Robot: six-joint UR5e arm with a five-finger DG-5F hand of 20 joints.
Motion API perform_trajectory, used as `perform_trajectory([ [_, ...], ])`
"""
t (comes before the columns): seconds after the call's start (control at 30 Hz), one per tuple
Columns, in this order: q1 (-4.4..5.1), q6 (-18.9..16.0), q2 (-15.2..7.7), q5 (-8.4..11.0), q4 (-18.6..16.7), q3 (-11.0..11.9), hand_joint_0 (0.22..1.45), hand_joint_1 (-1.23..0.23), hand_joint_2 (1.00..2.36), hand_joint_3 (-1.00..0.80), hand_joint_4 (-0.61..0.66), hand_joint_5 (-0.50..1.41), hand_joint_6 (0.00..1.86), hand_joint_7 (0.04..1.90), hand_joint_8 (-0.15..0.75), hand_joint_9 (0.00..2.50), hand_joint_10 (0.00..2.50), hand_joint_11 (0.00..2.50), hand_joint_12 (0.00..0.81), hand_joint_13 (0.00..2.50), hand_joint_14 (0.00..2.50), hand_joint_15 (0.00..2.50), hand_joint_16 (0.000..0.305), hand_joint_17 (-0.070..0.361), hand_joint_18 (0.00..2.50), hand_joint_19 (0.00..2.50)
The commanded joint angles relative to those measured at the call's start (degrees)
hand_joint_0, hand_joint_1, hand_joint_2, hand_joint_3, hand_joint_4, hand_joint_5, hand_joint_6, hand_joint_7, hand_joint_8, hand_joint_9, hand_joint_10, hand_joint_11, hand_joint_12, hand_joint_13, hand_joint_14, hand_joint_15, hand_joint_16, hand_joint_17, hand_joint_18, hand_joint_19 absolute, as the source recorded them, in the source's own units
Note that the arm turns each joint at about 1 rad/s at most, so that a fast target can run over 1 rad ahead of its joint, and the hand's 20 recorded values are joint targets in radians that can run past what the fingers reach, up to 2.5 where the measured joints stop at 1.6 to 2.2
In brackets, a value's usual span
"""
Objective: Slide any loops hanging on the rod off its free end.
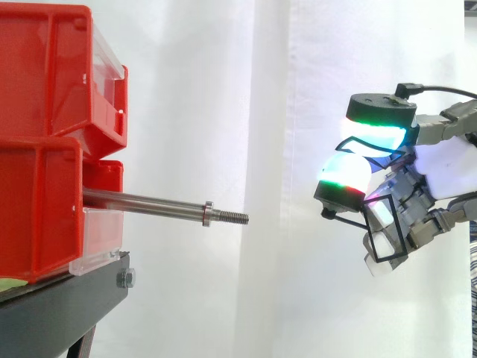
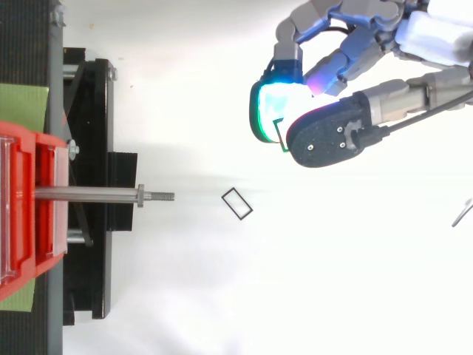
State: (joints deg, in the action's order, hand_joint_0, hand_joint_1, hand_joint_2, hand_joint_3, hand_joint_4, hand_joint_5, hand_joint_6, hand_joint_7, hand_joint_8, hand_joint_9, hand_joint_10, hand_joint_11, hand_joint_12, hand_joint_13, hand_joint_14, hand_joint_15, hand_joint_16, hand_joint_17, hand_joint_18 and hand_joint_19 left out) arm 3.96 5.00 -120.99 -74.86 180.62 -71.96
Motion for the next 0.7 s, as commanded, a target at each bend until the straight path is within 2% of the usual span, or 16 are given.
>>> perform_trajectory([
  [0.0, 0.0, 0.0, 0.1, -0.02, 0.0, 0.0, 0.65, -0.76, 1.01, -0.31, -0.05, -0.16, 0.9, 1.0, 0.278, 0.95, 0.01, 0.56, 0.33, 0.84, 0.01, 0.38, 0.043, 0.097, 0.66, 0.41],
  [0.2, 0.0, 0.0, 0.1, -0.02, -0.2, 0.0, 0.66, -0.78, 1.01, -0.38, -0.02, -0.16, 0.9, 0.97, 0.276, 0.95, 0.01, 0.56, 0.334, 0.83, 0.02, 0.37, 0.043, 0.097, 0.65, 0.41],
  [0.67, 0.35, 0.0, 0.0, 0.07, -0.4, 0.0, 0.66, -0.75, 1.01, -0.34, -0.01, -0.16, 0.9, 1.05, 0.283, 0.99, 0.02, 0.58, 0.338, 0.83, 0.01, 0.37, 0.043, 0.098, 0.65, 0.42],
])
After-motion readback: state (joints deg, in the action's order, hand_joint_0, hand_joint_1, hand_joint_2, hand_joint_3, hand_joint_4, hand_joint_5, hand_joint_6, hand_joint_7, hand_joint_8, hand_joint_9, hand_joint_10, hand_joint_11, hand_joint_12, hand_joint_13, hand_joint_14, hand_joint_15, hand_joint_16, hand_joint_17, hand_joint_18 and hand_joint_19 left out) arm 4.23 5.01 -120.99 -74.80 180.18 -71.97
